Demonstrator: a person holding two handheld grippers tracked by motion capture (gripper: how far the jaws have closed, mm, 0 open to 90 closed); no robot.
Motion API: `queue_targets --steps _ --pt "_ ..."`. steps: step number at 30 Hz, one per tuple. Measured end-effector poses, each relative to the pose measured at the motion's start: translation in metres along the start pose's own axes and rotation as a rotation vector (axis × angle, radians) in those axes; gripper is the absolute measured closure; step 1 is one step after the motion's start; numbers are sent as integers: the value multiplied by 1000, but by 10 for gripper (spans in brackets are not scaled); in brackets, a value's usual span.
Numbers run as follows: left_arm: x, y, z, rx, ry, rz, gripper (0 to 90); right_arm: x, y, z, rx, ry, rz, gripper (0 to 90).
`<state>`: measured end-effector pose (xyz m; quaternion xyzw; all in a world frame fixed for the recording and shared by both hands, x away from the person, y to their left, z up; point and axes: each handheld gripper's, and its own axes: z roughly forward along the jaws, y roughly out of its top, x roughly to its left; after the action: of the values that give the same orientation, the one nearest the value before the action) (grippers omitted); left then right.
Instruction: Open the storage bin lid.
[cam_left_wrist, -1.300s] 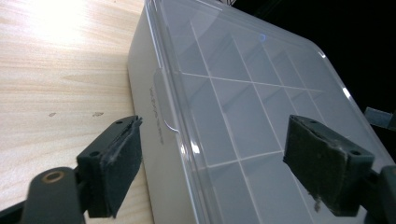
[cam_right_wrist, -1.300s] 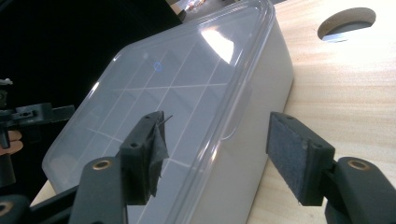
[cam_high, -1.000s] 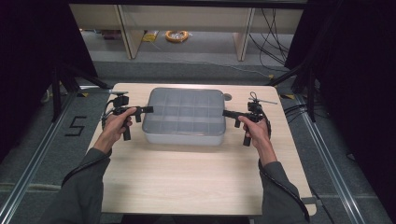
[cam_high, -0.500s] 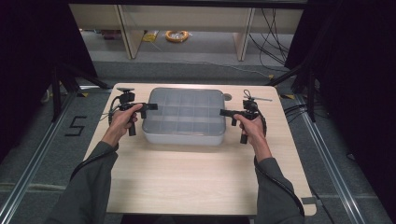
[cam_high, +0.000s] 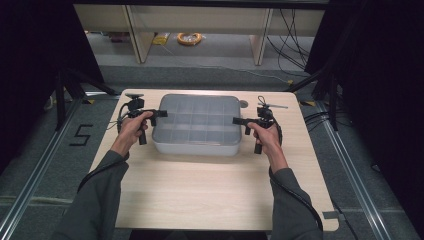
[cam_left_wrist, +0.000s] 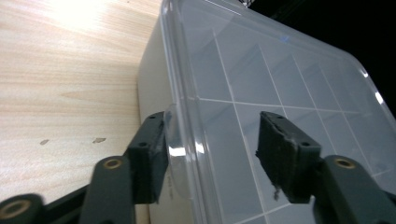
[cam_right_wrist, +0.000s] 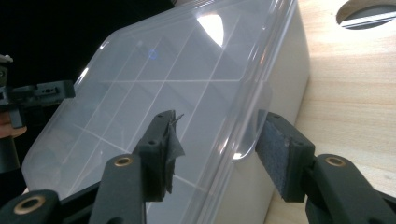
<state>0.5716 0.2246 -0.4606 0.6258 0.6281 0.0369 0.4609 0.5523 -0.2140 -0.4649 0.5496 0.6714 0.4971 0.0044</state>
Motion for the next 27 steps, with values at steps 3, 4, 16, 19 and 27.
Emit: queue_targets --steps 3,4,16,19,27 --pt "-3 -2 0 -4 15 6 474 2 1 1 3 -19 -8 513" --pt "-3 -2 0 -5 18 8 473 3 2 0 8 -28 -2 523" --pt "-9 2 -11 -65 26 -37 532 9 6 -11 -39 -15 -10 598" --pt "-9 2 -12 -69 24 -50 536 14 6 -15 -59 29 18 607" --pt "-18 7 -27 -114 18 -35 545 22 12 -24 -89 41 6 650"
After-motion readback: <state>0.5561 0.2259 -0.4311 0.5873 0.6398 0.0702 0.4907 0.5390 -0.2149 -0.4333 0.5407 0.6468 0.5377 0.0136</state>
